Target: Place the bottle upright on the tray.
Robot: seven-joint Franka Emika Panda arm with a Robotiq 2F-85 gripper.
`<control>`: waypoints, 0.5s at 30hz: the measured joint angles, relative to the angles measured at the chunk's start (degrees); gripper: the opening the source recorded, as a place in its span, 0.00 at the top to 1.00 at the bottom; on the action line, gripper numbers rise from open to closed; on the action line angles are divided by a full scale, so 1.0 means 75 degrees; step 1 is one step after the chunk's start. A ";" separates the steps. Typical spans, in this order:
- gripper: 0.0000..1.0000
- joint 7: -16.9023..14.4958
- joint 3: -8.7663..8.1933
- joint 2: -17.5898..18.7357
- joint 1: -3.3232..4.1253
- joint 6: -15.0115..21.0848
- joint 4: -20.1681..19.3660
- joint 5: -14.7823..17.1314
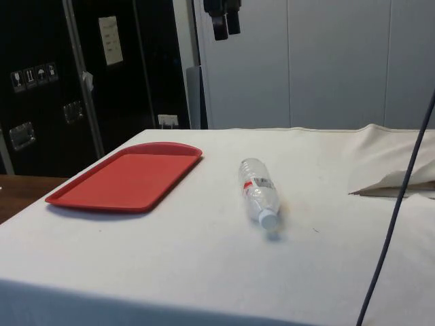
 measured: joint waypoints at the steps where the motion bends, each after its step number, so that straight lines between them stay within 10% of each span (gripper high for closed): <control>1: 0.00 0.0000 0.0008 -0.0031 0.0000 0.0015 -0.0053 0.0008; 15: 0.00 -0.0008 0.0046 -0.0413 0.0000 0.0237 -0.0733 0.0053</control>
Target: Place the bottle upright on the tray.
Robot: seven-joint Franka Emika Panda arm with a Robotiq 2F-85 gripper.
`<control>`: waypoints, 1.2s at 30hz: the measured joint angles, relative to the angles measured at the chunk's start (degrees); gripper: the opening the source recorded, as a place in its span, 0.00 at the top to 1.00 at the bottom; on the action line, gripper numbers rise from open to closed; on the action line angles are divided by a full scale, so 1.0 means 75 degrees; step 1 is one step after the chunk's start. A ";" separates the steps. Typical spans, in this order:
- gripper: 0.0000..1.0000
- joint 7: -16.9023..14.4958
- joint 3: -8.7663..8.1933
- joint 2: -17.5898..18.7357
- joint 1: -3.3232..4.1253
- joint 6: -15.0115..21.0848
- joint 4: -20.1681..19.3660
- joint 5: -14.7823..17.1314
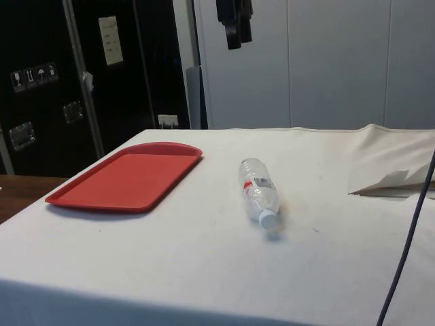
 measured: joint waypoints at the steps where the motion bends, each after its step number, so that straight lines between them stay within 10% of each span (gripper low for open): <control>1: 0.00 0.0000 0.0008 -0.0031 0.0000 0.0023 -0.0053 0.0000; 36: 0.00 -0.0015 0.0031 -0.0840 0.0008 0.1222 -0.1956 0.0031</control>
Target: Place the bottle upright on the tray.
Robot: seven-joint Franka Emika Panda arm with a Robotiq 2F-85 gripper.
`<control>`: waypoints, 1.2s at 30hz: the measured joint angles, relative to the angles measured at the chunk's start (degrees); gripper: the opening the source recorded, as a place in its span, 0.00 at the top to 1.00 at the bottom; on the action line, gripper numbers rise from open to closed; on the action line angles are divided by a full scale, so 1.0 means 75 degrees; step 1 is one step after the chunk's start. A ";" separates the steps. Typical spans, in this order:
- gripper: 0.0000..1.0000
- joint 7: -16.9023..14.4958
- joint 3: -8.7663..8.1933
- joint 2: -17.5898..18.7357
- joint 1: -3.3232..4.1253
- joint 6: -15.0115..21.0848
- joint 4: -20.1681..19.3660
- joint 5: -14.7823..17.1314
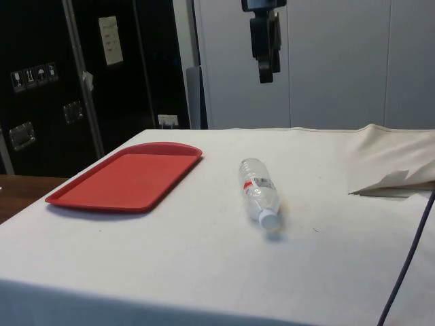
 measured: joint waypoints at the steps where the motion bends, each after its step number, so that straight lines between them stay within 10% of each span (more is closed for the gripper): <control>1: 0.00 0.0000 0.0000 0.0000 0.0000 0.0000 0.0000 0.0000; 18: 0.00 -0.0008 -0.0076 0.0069 -0.0008 0.0856 -0.0779 0.0000; 36: 0.00 0.0023 -0.0115 0.1176 -0.0008 0.1719 -0.0779 0.0000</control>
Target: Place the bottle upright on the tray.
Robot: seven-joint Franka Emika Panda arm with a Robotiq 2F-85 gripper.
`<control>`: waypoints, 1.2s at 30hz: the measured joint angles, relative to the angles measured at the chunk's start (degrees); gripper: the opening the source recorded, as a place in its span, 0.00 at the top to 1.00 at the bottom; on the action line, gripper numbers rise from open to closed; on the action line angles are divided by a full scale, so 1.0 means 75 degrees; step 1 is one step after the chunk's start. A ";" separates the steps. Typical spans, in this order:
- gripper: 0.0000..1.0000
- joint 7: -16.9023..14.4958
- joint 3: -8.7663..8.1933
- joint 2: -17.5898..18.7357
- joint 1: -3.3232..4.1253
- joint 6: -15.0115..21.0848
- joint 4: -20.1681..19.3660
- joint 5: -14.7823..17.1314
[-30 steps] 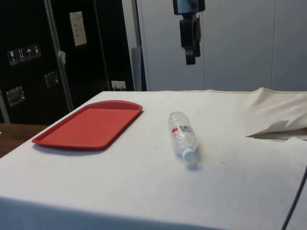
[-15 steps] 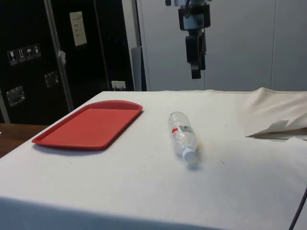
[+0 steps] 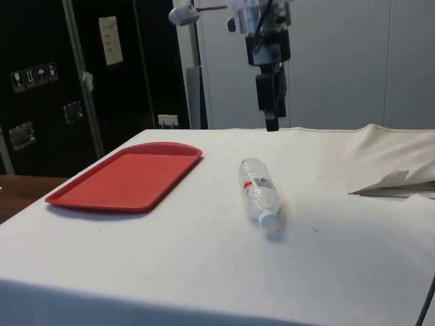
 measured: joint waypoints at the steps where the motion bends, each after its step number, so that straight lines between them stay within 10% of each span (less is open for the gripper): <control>1: 0.00 0.0008 0.0015 0.0092 0.0000 0.0023 0.0038 0.0000; 14: 0.00 0.0122 0.0153 0.1016 0.0008 0.0122 0.0527 0.0000; 36: 0.00 -0.0145 0.0199 0.1054 0.0008 0.0122 0.0550 0.0000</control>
